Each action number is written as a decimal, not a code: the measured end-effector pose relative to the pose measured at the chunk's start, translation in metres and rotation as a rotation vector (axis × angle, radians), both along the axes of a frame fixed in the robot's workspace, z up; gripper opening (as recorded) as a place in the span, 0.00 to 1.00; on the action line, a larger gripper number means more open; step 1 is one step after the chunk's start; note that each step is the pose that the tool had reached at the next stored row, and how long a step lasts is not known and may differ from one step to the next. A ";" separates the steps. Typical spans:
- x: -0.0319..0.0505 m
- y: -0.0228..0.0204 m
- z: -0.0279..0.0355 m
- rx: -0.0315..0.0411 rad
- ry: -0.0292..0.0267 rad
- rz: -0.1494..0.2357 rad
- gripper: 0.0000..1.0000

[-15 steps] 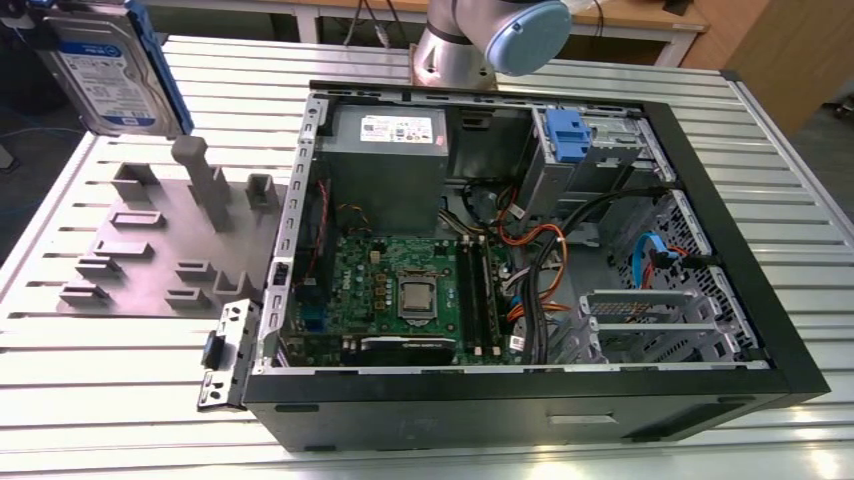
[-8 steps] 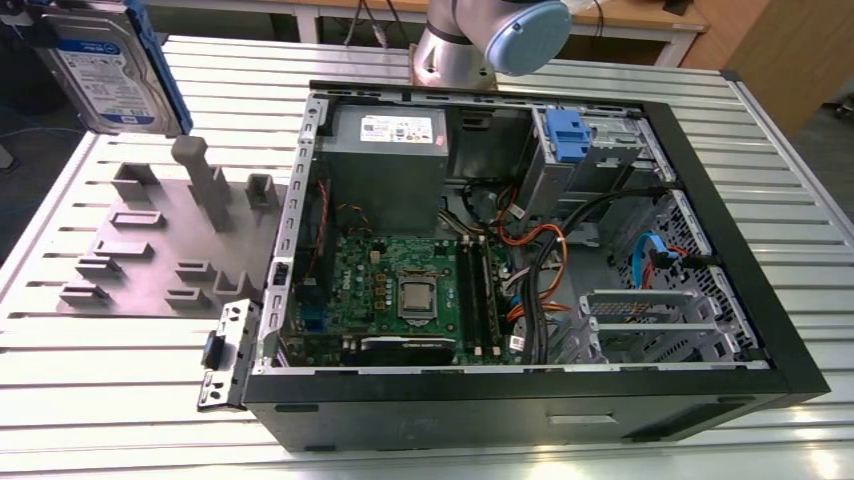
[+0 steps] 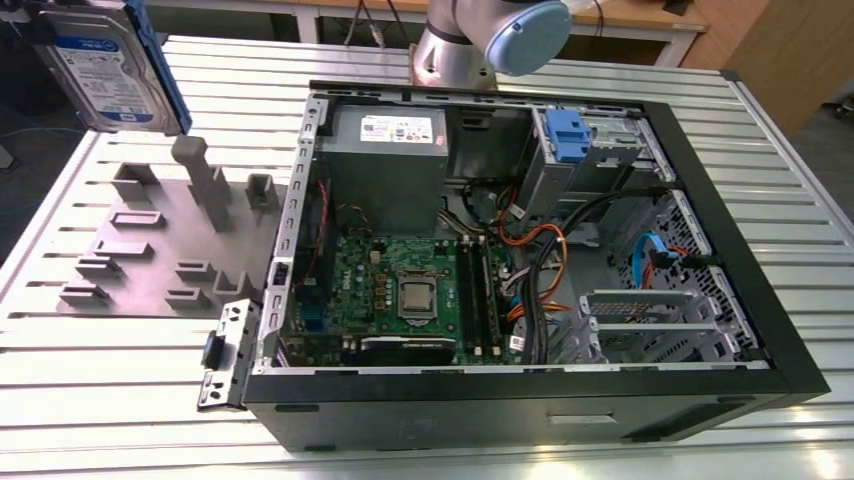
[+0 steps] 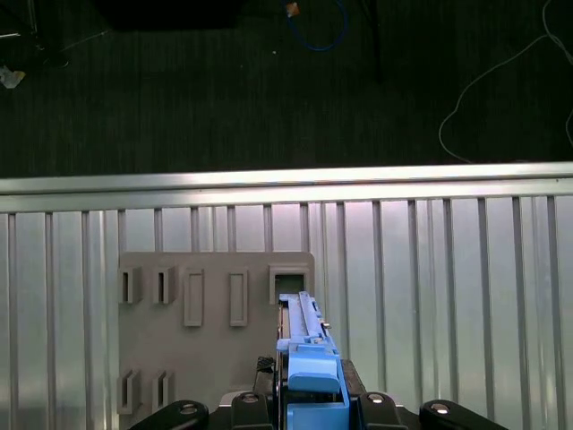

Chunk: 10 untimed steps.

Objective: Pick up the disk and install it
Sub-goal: 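Pick up the disk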

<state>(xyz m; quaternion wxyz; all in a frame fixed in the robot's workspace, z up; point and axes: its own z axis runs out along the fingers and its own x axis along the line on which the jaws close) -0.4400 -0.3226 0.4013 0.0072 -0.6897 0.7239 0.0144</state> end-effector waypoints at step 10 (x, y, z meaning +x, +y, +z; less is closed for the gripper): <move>0.0000 0.0000 0.0038 0.0000 0.0001 0.000 0.37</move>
